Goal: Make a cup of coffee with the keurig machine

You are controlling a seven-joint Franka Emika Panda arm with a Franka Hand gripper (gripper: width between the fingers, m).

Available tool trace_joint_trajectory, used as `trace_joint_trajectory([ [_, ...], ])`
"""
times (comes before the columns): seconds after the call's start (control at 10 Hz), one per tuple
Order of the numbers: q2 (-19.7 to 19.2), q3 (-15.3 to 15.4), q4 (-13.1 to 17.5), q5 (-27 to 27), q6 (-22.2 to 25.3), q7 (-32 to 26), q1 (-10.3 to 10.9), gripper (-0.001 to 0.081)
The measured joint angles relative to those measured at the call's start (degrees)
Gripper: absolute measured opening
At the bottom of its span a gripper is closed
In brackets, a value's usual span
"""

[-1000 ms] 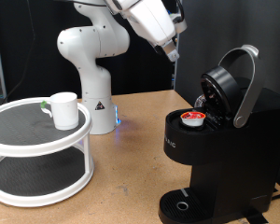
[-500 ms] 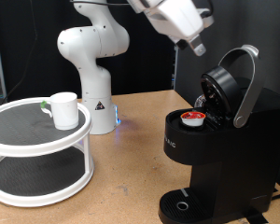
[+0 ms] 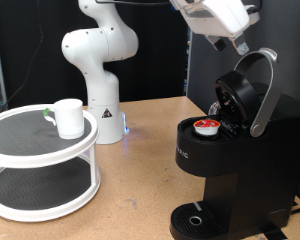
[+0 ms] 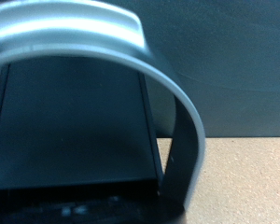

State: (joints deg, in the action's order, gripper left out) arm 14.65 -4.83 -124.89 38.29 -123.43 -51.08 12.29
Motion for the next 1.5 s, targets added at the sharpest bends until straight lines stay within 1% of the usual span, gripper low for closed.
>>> trace_joint_trajectory([
  [0.5,-0.18,3.37,-0.02,-0.1,-2.29,2.44,0.19,0.0807],
  [0.6,-0.25,3.94,-0.05,-0.1,-2.96,3.13,0.2,0.0691],
  [0.7,-0.37,4.47,-0.11,0.09,-3.76,3.33,0.21,0.0691],
  [0.8,-0.52,4.89,-0.13,0.35,-4.27,3.35,0.22,0.0491],
  [0.9,-0.69,5.24,-0.13,0.7,-4.63,3.35,0.22,0.0491],
  [1.0,-0.76,5.66,-0.13,1.27,-5.2,3.34,0.24,0.0354],
  [1.1,-0.76,6.07,-0.1,2.21,-5.9,3.32,0.29,0.0354],
  [1.2,-0.74,6.47,0.0,3.0,-6.45,3.3,0.34,0.0154],
  [1.3,-0.68,6.83,0.09,3.59,-6.85,3.3,0.41,0.0052],
  [1.4,-0.59,7.26,0.11,3.96,-7.35,3.3,0.46,0.0052],
  [1.5,-0.56,7.85,0.11,3.99,-7.83,3.34,0.49,0.0009],
])
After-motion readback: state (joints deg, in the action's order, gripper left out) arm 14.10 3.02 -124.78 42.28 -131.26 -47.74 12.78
